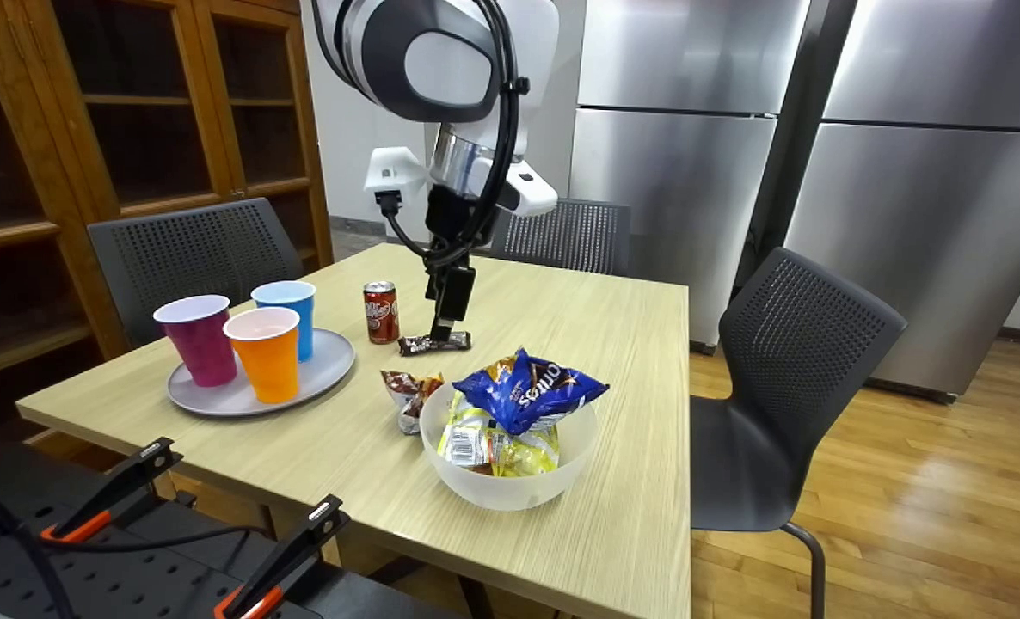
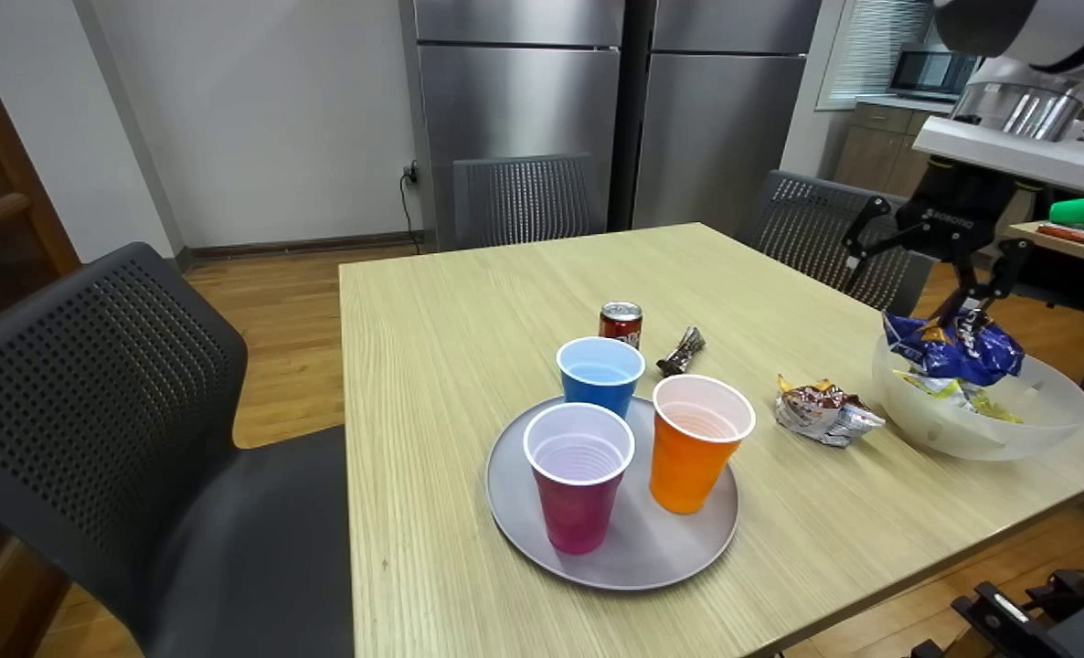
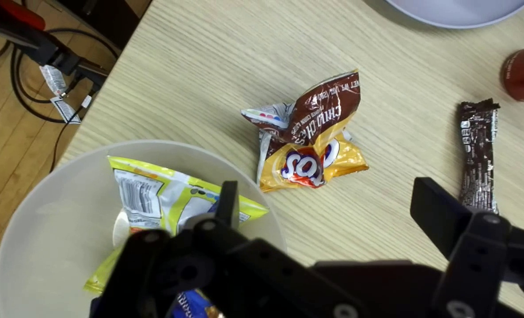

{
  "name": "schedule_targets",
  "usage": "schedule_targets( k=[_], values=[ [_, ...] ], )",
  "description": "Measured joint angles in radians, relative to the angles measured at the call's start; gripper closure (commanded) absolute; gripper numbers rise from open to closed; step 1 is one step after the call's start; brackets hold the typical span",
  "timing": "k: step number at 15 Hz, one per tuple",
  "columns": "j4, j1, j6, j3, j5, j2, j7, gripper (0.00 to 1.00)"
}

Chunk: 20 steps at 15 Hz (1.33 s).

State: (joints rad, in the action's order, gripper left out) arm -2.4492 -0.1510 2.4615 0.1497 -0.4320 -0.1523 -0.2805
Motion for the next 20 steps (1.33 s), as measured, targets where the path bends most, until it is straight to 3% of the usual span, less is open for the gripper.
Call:
schedule_targets(
  k=[20],
  values=[
    [0.135,0.009,0.031,-0.064,-0.077,-0.223,0.016,0.0]
  ],
)
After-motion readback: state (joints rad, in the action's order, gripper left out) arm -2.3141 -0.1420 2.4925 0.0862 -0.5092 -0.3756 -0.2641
